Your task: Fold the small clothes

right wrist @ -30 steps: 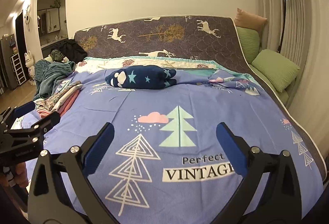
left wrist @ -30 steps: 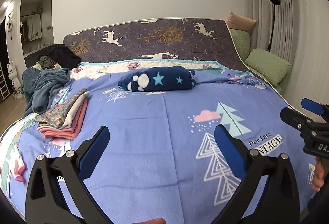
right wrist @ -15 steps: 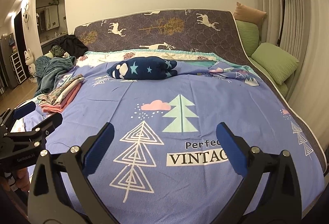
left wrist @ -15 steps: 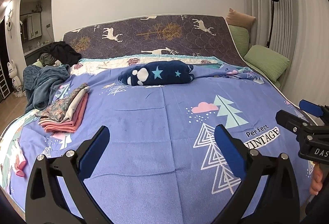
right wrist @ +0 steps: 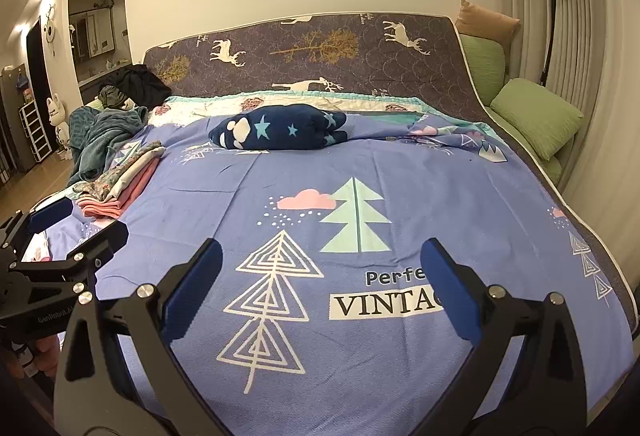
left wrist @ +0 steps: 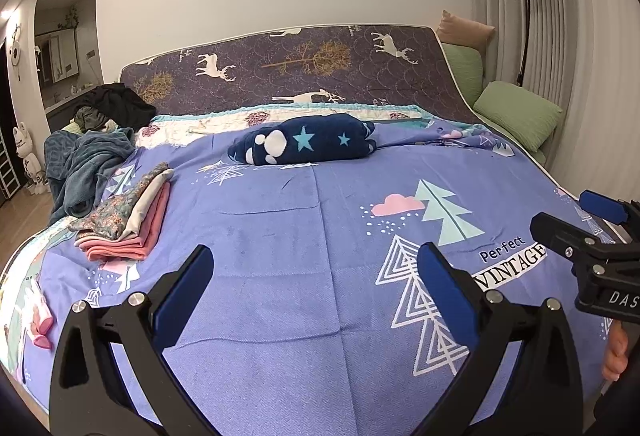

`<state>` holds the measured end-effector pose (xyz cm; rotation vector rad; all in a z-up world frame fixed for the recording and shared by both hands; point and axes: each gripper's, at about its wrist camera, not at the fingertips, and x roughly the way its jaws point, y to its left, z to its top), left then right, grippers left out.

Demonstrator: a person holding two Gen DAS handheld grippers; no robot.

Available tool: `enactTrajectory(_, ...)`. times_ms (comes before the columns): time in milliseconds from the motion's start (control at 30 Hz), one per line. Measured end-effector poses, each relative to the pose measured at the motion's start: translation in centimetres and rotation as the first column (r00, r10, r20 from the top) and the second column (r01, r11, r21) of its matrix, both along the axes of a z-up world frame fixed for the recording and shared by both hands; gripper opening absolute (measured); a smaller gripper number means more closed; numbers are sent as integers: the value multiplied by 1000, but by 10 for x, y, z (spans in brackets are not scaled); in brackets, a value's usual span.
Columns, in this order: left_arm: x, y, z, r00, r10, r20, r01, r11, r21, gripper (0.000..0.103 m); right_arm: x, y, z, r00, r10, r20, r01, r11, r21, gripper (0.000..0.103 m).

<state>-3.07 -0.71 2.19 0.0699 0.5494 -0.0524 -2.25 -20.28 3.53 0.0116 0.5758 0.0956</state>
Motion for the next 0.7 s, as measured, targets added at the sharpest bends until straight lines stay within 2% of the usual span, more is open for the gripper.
enactTrajectory(700, 2, -1, -2, 1000, 17, -8, -17, 1000, 21, 102, 0, 1, -7, 1000, -8, 5, 8, 1000, -17, 101)
